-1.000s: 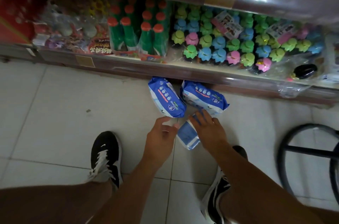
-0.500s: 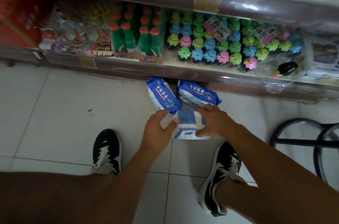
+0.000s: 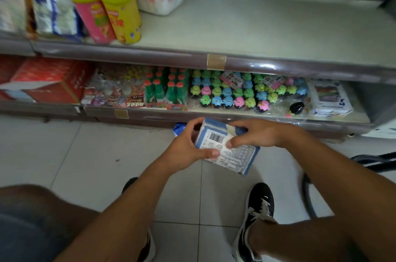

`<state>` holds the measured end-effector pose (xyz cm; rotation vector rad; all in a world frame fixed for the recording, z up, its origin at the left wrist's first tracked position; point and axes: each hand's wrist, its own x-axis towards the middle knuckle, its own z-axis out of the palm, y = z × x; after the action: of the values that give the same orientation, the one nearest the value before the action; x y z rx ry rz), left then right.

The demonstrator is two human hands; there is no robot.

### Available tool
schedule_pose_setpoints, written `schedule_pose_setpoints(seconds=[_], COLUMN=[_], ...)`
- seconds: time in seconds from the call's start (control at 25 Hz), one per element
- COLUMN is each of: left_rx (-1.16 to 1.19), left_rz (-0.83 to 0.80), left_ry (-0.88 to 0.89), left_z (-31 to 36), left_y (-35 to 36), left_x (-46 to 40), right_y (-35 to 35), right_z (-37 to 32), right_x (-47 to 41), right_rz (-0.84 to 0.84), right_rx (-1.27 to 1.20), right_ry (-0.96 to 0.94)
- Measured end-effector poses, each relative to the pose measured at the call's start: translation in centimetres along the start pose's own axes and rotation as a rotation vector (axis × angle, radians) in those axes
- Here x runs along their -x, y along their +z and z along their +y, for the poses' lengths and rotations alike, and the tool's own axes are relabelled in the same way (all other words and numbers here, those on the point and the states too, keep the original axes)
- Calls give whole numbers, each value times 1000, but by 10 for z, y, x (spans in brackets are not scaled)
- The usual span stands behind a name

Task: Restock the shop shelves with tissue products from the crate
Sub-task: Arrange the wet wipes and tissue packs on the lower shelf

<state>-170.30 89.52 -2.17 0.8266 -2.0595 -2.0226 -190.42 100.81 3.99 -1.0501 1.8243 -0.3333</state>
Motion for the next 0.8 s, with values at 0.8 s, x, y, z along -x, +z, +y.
schedule_pose_setpoints(seconds=[0.8], left_rx=[-109], left_rz=[238], left_ry=[356], left_z=[249], left_y=[10], left_x=[73], right_y=[-55], right_z=[-97], right_x=[206], right_rz=[742], right_rx=[-466], right_ry=[-430])
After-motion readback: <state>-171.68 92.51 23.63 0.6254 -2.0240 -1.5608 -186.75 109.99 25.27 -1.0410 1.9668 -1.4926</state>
